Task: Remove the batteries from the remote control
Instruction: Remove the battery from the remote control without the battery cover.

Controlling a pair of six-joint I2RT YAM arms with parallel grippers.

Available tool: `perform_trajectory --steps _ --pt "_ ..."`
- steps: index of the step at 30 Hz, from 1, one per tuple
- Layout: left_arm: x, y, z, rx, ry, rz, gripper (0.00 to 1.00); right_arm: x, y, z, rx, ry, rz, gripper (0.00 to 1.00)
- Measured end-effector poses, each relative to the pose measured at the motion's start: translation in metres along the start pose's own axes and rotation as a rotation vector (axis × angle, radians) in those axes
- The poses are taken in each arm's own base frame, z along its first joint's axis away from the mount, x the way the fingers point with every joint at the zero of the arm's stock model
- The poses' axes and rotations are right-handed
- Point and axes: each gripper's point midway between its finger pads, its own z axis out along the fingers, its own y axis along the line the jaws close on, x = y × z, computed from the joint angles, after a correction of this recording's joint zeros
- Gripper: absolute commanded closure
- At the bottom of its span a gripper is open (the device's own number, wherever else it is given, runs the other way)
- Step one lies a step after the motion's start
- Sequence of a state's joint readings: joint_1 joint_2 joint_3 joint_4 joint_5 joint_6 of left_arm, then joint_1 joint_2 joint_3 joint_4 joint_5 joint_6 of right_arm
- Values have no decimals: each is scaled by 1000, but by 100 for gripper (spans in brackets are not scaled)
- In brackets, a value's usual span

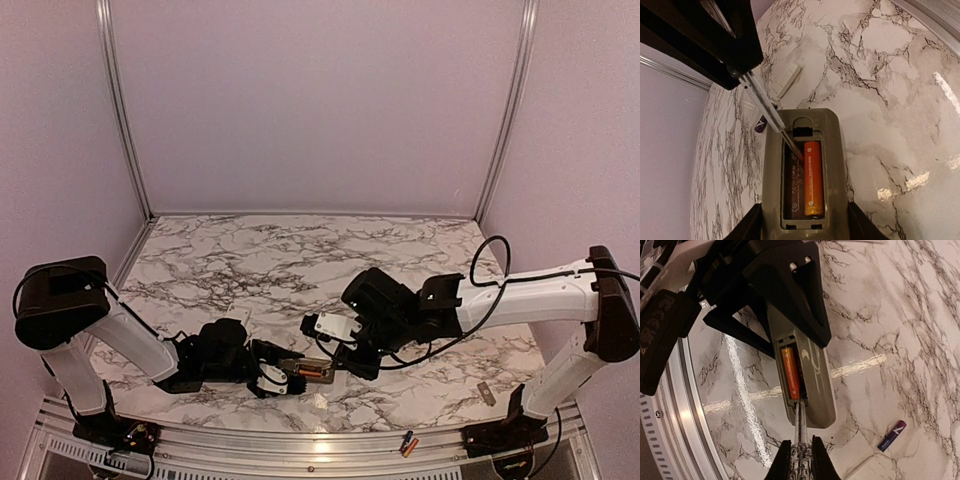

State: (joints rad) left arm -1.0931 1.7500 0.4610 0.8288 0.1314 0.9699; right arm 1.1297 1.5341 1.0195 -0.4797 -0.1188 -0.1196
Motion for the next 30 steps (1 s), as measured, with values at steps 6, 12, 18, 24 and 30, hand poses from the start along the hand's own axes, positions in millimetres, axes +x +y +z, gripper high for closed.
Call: perform_trajectory --steps 6,12,18,24,30 --pt "0 -2 0 6 1 3 100 0 -4 11 15 22 -11 100" --pt "3 -5 0 18 9 4 100 -2 -3 17 5 27 -22 100" --pt "4 -9 -2 31 8 11 100 -2 3 20 -42 31 -39 100" --pt "5 -12 -3 31 10 21 100 0 -2 22 -100 28 -4 100" --pt "8 -8 -3 8 27 33 100 -4 -11 22 -157 11 45 100"
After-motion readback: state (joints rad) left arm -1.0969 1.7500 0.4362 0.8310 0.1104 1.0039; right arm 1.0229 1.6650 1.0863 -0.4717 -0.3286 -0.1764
